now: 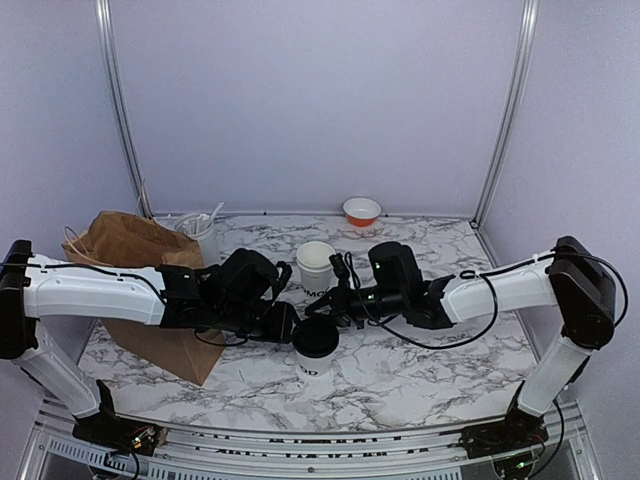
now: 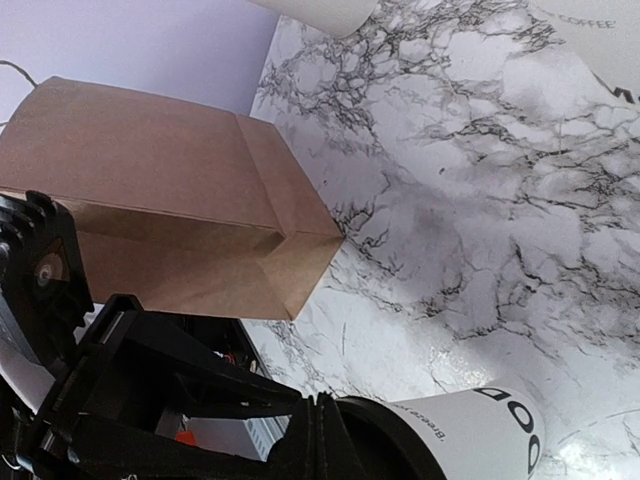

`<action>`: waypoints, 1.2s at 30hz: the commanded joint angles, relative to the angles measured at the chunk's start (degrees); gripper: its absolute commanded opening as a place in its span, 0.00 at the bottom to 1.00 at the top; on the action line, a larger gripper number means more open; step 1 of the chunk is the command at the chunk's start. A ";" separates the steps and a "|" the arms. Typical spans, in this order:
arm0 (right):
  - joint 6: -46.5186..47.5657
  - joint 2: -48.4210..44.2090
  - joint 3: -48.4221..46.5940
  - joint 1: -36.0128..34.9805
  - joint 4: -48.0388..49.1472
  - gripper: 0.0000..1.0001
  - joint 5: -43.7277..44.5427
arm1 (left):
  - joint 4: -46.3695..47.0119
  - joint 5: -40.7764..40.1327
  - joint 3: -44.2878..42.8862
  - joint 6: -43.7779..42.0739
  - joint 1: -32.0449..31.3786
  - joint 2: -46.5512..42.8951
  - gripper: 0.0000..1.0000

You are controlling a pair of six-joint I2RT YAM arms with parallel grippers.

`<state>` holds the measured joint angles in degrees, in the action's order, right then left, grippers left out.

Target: Pack the takeout coffee

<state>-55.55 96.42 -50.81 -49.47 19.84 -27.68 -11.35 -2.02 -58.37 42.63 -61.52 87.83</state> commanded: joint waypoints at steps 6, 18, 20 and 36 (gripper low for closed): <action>5.06 -7.91 -1.39 0.22 -6.30 0.00 4.18 | -0.95 -0.53 -0.78 -0.35 -0.18 1.13 0.33; 3.77 -14.16 11.22 -0.67 1.80 0.00 -3.31 | -0.95 -0.44 -0.87 -0.40 -0.16 1.54 0.33; 1.98 -11.21 14.61 -1.47 5.52 0.00 -5.02 | -0.95 -0.38 -0.95 -0.43 -0.18 1.63 0.33; 5.34 -16.00 9.73 -1.64 -0.69 0.00 -3.40 | -0.99 -0.27 -1.96 -1.06 -0.15 2.05 0.33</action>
<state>-52.40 83.18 -37.06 -51.20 21.69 -31.38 -10.61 -2.02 -59.05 42.41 -61.52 88.90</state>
